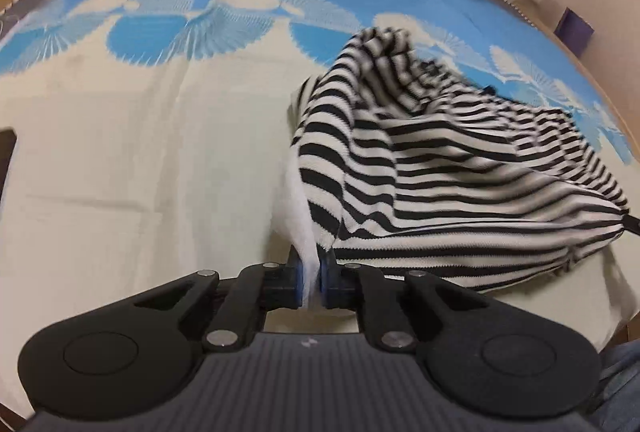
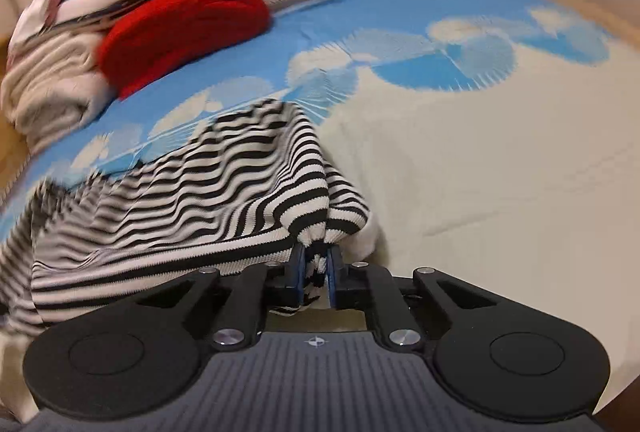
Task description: Fold small clothes
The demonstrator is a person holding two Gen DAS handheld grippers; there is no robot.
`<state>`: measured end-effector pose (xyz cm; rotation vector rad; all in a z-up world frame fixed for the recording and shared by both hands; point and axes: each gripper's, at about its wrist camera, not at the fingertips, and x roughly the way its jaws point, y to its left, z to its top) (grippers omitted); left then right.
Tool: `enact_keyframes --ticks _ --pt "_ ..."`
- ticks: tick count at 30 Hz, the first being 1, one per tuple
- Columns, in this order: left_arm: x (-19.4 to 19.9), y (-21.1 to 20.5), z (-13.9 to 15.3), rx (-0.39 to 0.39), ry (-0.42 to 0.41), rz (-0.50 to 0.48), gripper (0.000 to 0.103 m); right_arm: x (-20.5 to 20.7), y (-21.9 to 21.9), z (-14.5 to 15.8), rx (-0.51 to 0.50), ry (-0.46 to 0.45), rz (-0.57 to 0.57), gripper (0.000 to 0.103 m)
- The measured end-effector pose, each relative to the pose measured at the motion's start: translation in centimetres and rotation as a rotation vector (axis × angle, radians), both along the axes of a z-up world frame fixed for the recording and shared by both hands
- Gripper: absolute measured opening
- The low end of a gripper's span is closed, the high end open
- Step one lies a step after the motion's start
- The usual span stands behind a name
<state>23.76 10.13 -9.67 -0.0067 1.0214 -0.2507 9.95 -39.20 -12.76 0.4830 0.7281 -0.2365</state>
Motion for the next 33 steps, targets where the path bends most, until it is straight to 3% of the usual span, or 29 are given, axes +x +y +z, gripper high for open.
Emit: enact_keyframes --ticks 3,7,8,9,11,12,13,14,15,16,18,19,23,25,27,29,30,31,33 --pt "0.6 0.6 -1.4 -0.008 0.031 0.001 0.010 0.1 -1.3 -0.6 0.026 0.031 -0.027 0.006" --pt "1.1 1.6 -0.9 -0.057 -0.007 -0.014 0.010 0.8 -0.7 -0.9 -0.042 0.059 -0.015 0.006" --pt "0.9 1.6 -0.7 -0.068 -0.014 -0.047 0.013 0.9 -0.5 -0.8 -0.053 0.056 -0.007 0.006" --pt "0.7 1.4 -0.3 -0.069 -0.023 -0.076 0.022 1.0 0.0 -0.8 -0.069 0.061 0.014 0.007" --pt "0.1 1.7 0.7 -0.066 -0.085 -0.092 0.035 1.1 0.3 -1.0 -0.048 0.075 0.047 0.018" --pt "-0.1 1.9 1.2 -0.085 -0.113 -0.078 0.053 0.8 0.3 -0.6 -0.035 0.062 0.044 0.021" --pt "-0.3 2.4 1.8 -0.125 -0.138 -0.048 0.065 0.1 0.0 0.1 -0.021 0.014 0.028 0.033" --pt "-0.3 2.8 2.3 -0.163 -0.152 -0.020 0.068 -0.6 -0.5 0.7 0.002 -0.045 0.009 0.052" --pt "-0.1 3.1 2.7 -0.195 -0.162 0.003 0.069 -1.3 -1.0 1.2 0.032 -0.091 -0.022 0.058" --pt "0.2 3.1 3.0 -0.221 -0.169 0.019 0.069 -1.8 -1.6 1.4 0.063 -0.125 -0.049 0.056" --pt "1.5 2.2 3.2 -0.223 -0.169 0.034 0.069 -1.3 -1.8 1.1 0.074 -0.112 -0.021 0.037" --pt "2.2 1.5 2.9 -0.203 -0.158 0.042 0.069 -0.4 -1.4 0.7 0.051 -0.069 0.022 0.021" --pt "5.9 -0.6 -1.2 -0.026 -0.020 0.113 0.069 3.4 0.8 -2.4 -0.078 0.185 0.051 0.019" --pt "7.2 -0.9 -3.2 0.040 0.049 0.153 0.070 4.4 1.5 -2.9 -0.112 0.225 0.060 0.020" --pt "7.5 -0.6 -2.9 0.010 0.054 0.189 0.071 4.6 2.0 -2.4 -0.148 0.203 0.052 0.021" --pt "6.8 -0.2 -1.4 -0.036 0.018 0.209 0.071 4.2 2.0 -1.5 -0.163 0.151 0.022 0.031" --pt "6.3 0.0 -0.6 -0.063 0.000 0.211 0.076 3.7 2.1 -0.9 -0.173 0.106 0.003 0.037" --pt "5.5 0.1 0.3 -0.085 -0.025 0.214 0.086 3.2 2.4 -0.2 -0.186 0.049 -0.013 0.050" --pt "3.5 0.0 2.0 -0.089 -0.093 0.234 0.099 2.0 3.3 1.1 -0.218 -0.061 -0.022 0.054"
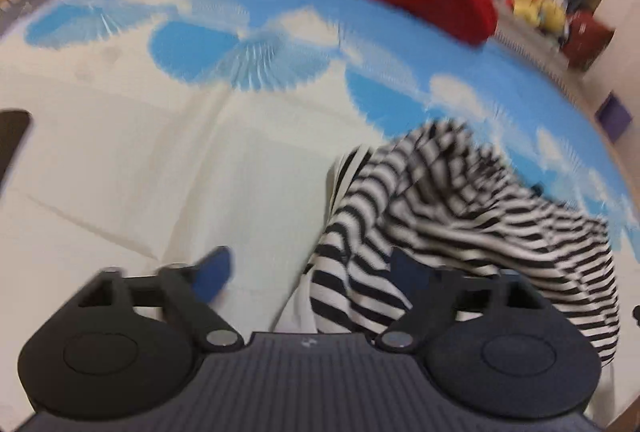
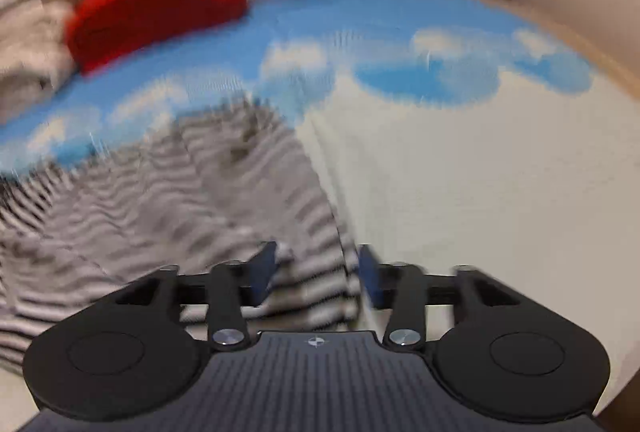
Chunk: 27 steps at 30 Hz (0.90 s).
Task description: Fold small clothes
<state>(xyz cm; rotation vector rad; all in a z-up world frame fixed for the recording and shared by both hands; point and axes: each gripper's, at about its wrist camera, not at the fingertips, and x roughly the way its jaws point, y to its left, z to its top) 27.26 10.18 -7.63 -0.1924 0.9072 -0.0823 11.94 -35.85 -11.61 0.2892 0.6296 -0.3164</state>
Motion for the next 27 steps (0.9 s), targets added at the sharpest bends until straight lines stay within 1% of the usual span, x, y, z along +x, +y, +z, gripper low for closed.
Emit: enact_keyframes --ticks 1,2,3,5,8,11,14,19,24,27 --pt "-1.0 -0.3 0.8 0.025 -0.033 0.015 0.103 -0.6 0.8 0.6 -0.022 -0.052 0.021 0.057" --pt "-2.1 -0.5 1.5 0.053 -0.066 0.034 0.103 -1.2 1.7 1.0 -0.038 -0.094 0.046 0.063" --pt "-2.7 -0.8 1.9 0.075 -0.084 0.039 0.103 -1.7 2.8 1.4 -0.047 -0.122 0.080 0.066" --pt "-3.6 -0.7 2.3 0.120 -0.092 0.042 0.103 -2.0 5.6 1.8 -0.051 -0.152 0.169 0.072" --pt "-3.6 -0.4 2.0 0.192 -0.082 0.062 0.103 -1.9 10.0 1.5 -0.068 -0.123 0.281 0.072" --pt "-3.8 0.6 1.8 0.250 -0.097 0.064 0.103 -1.5 13.4 1.3 -0.110 -0.097 0.337 0.074" --pt "-4.0 1.8 2.1 0.254 -0.108 0.064 0.103 -1.9 16.5 1.6 -0.136 -0.086 0.379 0.079" --pt "-4.1 3.5 2.5 0.253 -0.109 0.084 0.103 -1.8 22.3 1.6 -0.138 -0.050 0.471 0.081" --pt "-4.0 4.9 2.7 0.251 -0.106 0.107 0.103 -0.9 28.3 0.7 -0.204 -0.016 0.586 0.082" --pt "-4.0 5.8 2.6 0.253 -0.094 0.125 0.103 -0.3 31.4 -0.2 -0.244 0.020 0.639 0.083"
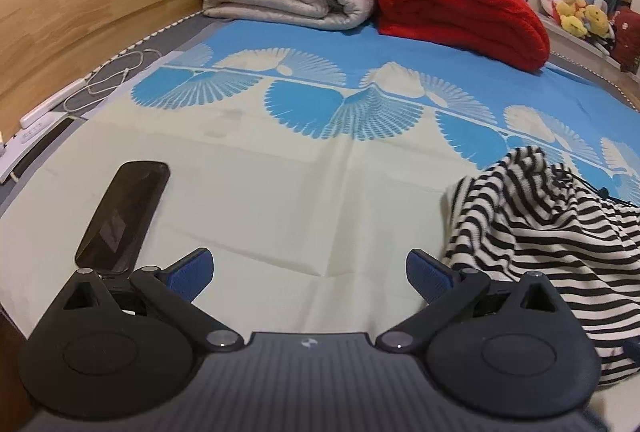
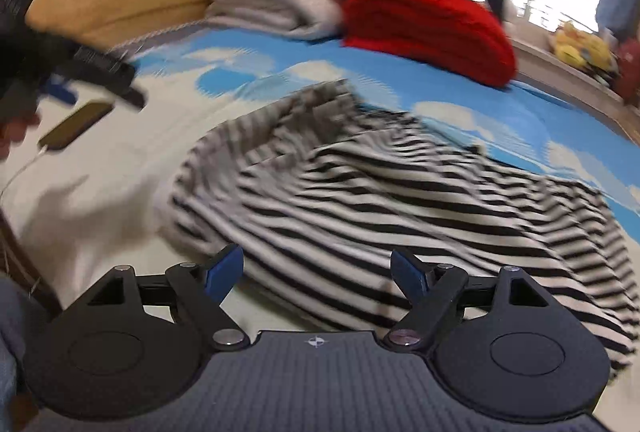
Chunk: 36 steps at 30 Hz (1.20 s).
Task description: Fold small clothes
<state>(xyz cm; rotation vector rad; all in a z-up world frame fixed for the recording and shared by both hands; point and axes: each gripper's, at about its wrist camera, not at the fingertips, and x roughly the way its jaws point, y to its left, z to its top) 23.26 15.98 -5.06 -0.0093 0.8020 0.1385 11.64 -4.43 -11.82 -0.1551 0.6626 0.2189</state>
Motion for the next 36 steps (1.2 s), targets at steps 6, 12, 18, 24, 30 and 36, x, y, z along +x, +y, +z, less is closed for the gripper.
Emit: enact_keyframes --ticks 6,12,18,24,30,36 --pt "0.3 2.2 0.0 0.001 0.014 0.071 0.103 1.1 5.2 -2.4 -0.162 -0.007 0.057 0.085" --pt "0.8 4.4 -0.1 -0.053 0.039 0.124 0.103 3.3 8.9 -4.6 -0.329 -0.058 0.082 0.086" --pt "1.2 5.5 -0.2 -0.094 0.056 0.151 0.103 5.2 11.4 -6.3 -0.415 -0.105 0.135 0.024" --pt "1.6 7.0 0.1 -0.128 0.046 0.220 0.103 7.4 10.8 -1.1 -0.192 -0.041 0.064 0.015" --pt "2.5 8.3 -0.6 -0.167 0.085 0.321 0.103 9.1 9.5 -1.2 -0.022 0.110 0.042 0.015" --pt "3.8 6.6 -1.1 -0.134 0.086 0.382 0.103 7.0 -0.5 8.3 0.296 -0.110 -0.095 0.014"
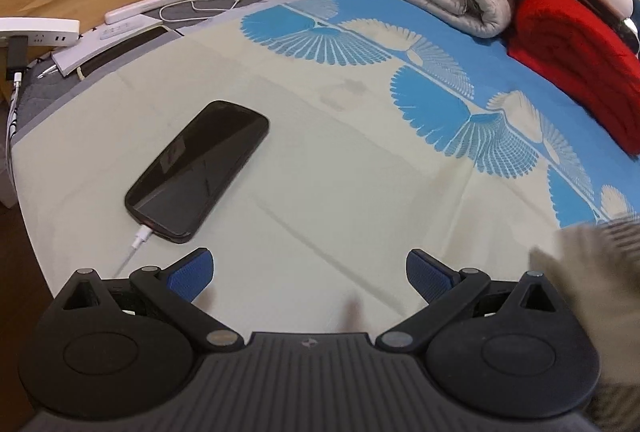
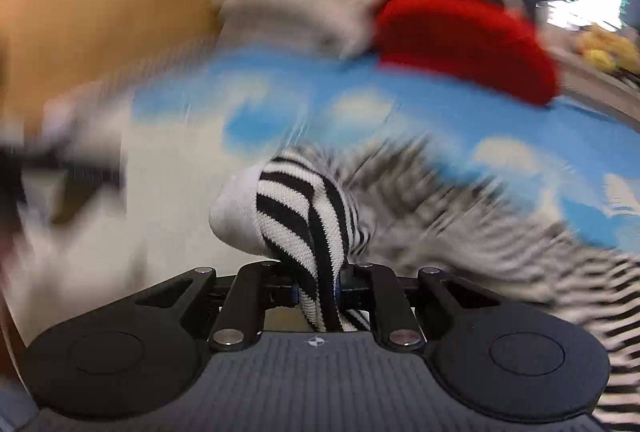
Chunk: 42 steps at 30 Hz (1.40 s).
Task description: Fold small clothes
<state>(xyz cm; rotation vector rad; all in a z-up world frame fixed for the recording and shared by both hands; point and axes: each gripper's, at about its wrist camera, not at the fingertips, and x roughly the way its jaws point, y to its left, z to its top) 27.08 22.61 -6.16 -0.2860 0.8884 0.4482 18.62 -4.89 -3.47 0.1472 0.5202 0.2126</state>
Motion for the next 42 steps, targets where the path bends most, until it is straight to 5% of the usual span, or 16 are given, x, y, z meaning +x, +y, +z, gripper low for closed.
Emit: enact_keyframes --ticks 2,5,10,13,15,21,24,27,29,30,33,36,38,42 --pt "0.4 -1.4 -0.1 -0.003 -0.006 -0.007 0.103 -1.8 -7.6 2.6 0.163 -0.058 -0.114 0.014" --pt "1.0 -4.4 -0.6 0.005 -0.004 -0.056 0.103 -5.7 -19.1 2.2 0.371 -0.080 -0.307 0.014" --pt "1.5 -10.5 -1.5 0.090 -0.007 -0.170 0.103 -13.2 -32.3 -7.9 0.731 0.061 -0.644 0.014" --pt "1.4 -13.2 -1.9 0.081 -0.015 -0.217 0.103 -15.0 -34.6 -14.7 0.836 0.226 -0.726 0.014" --pt "1.0 -15.0 -1.9 0.069 -0.032 -0.263 0.103 -15.7 -34.8 -16.2 0.916 0.233 -0.715 0.014" --pt "-1.5 -22.2 0.3 0.129 -0.115 -0.476 0.103 -16.7 -33.6 -10.4 0.817 0.116 -0.607 0.014" --pt "-2.6 -26.9 1.4 0.136 -0.143 -0.596 0.103 -16.7 -33.5 -11.5 0.788 0.188 -0.642 0.015" --pt "-3.8 -31.9 1.4 0.154 -0.148 -0.722 0.103 -17.4 -34.4 -14.4 0.736 0.309 -0.769 0.035" --pt "-4.7 -35.4 1.0 0.195 -0.155 -0.805 0.103 -18.8 -35.0 -12.9 0.638 0.317 -0.842 0.073" --pt "-5.3 -37.0 0.9 0.225 -0.161 -0.838 0.103 -19.3 -34.9 -11.7 0.563 0.297 -0.878 0.078" --pt "-6.5 -41.0 0.0 0.310 -0.188 -0.900 0.103 -20.6 -33.9 -7.6 0.313 0.127 -0.835 0.077" --pt "-6.8 -43.7 -1.7 0.340 -0.173 -0.943 0.103 -19.0 -32.5 -5.3 0.155 0.021 -0.543 0.051" --pt "-6.9 -44.8 -3.6 0.361 -0.155 -0.959 0.103 -17.2 -31.1 -6.1 0.081 0.045 -0.419 0.038" --pt "-8.0 -45.1 -7.1 0.389 -0.180 -0.967 0.103 -13.6 -30.5 -13.9 0.010 0.305 -0.423 0.036"
